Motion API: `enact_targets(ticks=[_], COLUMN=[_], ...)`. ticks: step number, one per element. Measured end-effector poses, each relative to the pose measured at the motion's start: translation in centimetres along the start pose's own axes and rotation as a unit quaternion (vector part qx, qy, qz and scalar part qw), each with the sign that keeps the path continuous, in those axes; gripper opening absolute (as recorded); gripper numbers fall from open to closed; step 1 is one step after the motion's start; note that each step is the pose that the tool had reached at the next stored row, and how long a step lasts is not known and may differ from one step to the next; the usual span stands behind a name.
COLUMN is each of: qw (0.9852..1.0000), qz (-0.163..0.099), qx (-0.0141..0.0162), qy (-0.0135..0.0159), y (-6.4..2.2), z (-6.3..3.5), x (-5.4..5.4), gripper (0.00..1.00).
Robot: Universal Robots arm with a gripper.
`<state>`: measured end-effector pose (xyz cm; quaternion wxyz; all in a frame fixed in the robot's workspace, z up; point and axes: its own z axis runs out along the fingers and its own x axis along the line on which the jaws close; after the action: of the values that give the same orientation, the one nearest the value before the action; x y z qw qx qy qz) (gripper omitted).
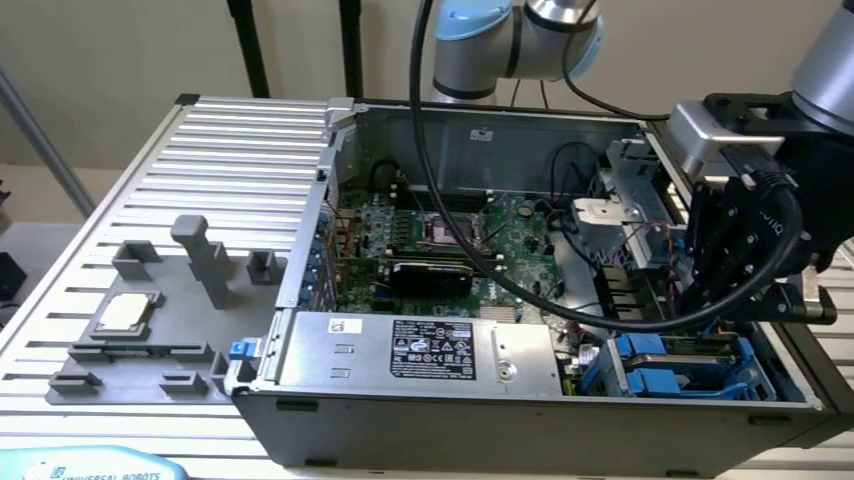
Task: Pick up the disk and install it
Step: 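Insert the second disk wire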
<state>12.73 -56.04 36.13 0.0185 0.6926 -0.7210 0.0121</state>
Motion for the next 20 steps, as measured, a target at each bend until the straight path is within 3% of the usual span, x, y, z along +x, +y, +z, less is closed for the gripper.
enact_targets(ticks=[3,8,20], qw=[1.0000,0.9999,0.9999], qz=[-0.004,-0.008,-0.012], qx=[0.0047,0.0089,0.0119], qy=[-0.0003,-0.0010,-0.0020], y=[0.08,0.17,0.21], z=[0.38,1.14,1.65], x=[0.0,0.1,0.1], gripper=[0.16,0.16,0.16])
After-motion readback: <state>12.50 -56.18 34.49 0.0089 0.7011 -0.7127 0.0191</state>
